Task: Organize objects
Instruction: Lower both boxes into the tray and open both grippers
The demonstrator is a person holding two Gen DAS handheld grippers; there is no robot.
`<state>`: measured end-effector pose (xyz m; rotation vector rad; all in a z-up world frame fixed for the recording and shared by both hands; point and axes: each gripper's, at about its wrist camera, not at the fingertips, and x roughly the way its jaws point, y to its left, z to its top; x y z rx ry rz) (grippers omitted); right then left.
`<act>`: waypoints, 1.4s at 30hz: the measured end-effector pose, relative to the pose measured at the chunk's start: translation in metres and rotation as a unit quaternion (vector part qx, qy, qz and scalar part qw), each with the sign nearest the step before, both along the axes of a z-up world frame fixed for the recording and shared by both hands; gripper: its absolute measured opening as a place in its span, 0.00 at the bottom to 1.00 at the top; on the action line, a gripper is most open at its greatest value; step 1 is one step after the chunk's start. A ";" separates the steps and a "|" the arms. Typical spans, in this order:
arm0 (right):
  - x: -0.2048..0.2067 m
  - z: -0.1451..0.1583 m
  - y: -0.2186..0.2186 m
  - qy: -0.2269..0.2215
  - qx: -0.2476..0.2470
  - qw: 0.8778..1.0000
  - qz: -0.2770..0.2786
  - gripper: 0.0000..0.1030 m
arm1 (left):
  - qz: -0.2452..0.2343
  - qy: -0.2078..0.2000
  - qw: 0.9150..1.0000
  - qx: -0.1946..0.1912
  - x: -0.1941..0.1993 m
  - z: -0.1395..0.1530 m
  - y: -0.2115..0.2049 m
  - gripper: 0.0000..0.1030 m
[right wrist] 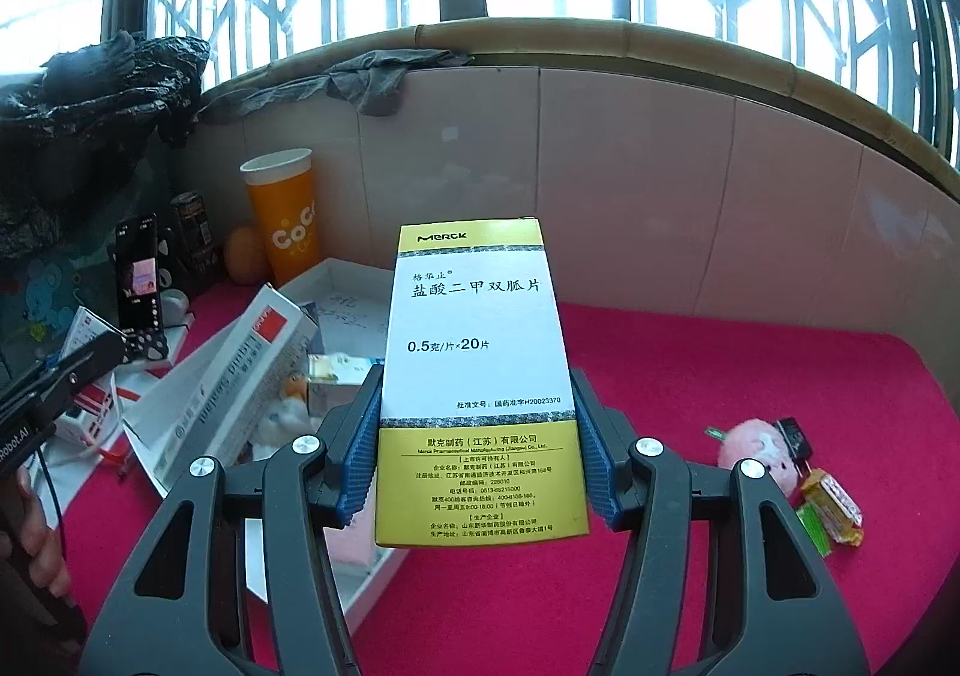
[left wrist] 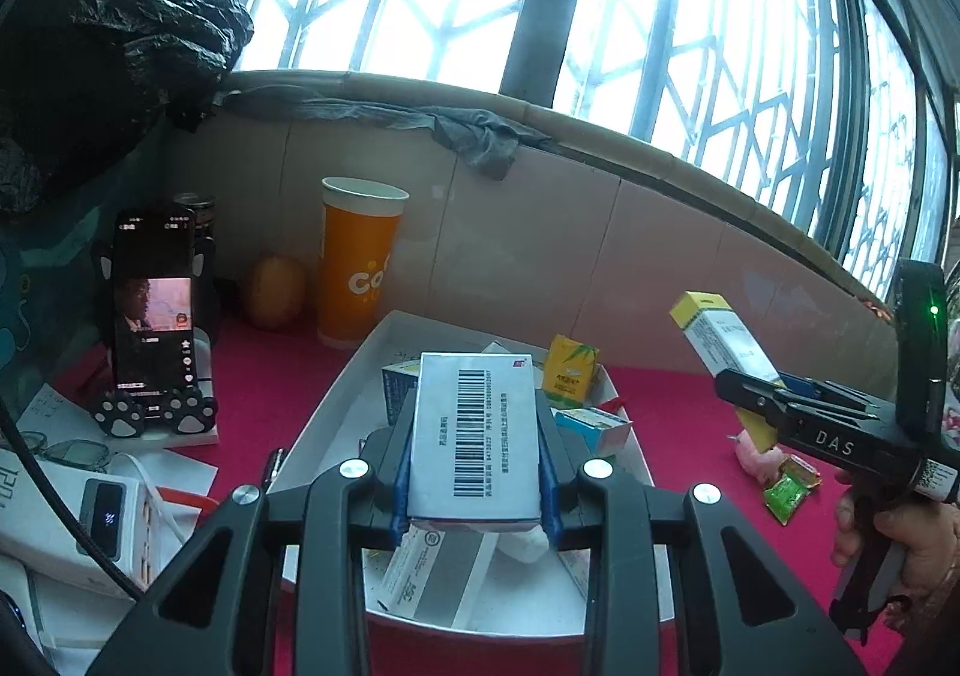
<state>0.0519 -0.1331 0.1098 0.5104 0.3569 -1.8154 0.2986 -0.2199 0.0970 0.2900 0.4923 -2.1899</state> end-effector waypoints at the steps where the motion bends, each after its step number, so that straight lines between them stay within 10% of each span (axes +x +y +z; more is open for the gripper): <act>1: 0.003 0.003 -0.008 -0.001 0.003 1.000 0.007 0.55 | -0.007 0.003 1.000 0.009 -0.002 0.000 -0.006 0.31; 7: 0.008 0.010 -0.062 -0.030 0.022 0.999 0.027 0.55 | -0.043 0.018 0.995 0.087 -0.018 -0.018 -0.040 0.31; 15: 0.008 -0.008 -0.122 -0.044 0.055 0.997 0.020 0.56 | -0.029 0.033 0.995 0.094 -0.027 -0.027 -0.054 0.38; 20: 0.006 -0.018 -0.126 -0.061 0.055 0.996 0.018 0.57 | -0.001 0.014 0.997 0.070 -0.029 -0.025 -0.051 1.00; 23: 0.006 -0.021 -0.120 -0.062 0.053 0.996 0.021 0.81 | 0.032 -0.011 0.998 0.050 -0.030 -0.022 -0.043 1.00; 30: -0.001 -0.029 -0.084 -0.090 0.031 0.995 0.012 1.00 | 0.046 -0.056 0.997 0.028 -0.043 -0.020 -0.012 1.00; 42: -0.039 -0.042 0.008 -0.010 -0.013 0.997 -0.078 1.00 | 0.040 -0.115 0.992 -0.021 -0.085 -0.046 0.031 1.00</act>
